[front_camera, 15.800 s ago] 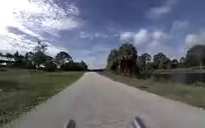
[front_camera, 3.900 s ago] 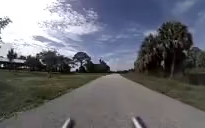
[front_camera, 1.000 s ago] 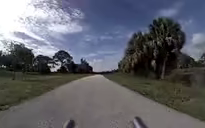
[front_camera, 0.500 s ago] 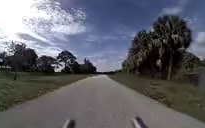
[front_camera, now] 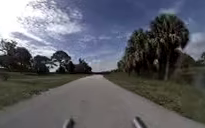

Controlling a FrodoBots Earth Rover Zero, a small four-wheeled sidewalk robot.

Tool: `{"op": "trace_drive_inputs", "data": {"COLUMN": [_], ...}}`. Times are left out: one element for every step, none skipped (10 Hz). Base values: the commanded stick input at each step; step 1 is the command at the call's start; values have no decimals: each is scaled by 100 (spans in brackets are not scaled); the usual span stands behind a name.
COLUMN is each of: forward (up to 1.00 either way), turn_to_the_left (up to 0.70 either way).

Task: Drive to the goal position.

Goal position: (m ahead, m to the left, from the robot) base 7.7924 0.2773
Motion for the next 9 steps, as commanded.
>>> {"op": "trace_drive_inputs", "data": {"forward": [69,69,69,69,69,69,69,69,69], "turn_to_the_left": [3,3,5,34,34,34,32,11,3]}}
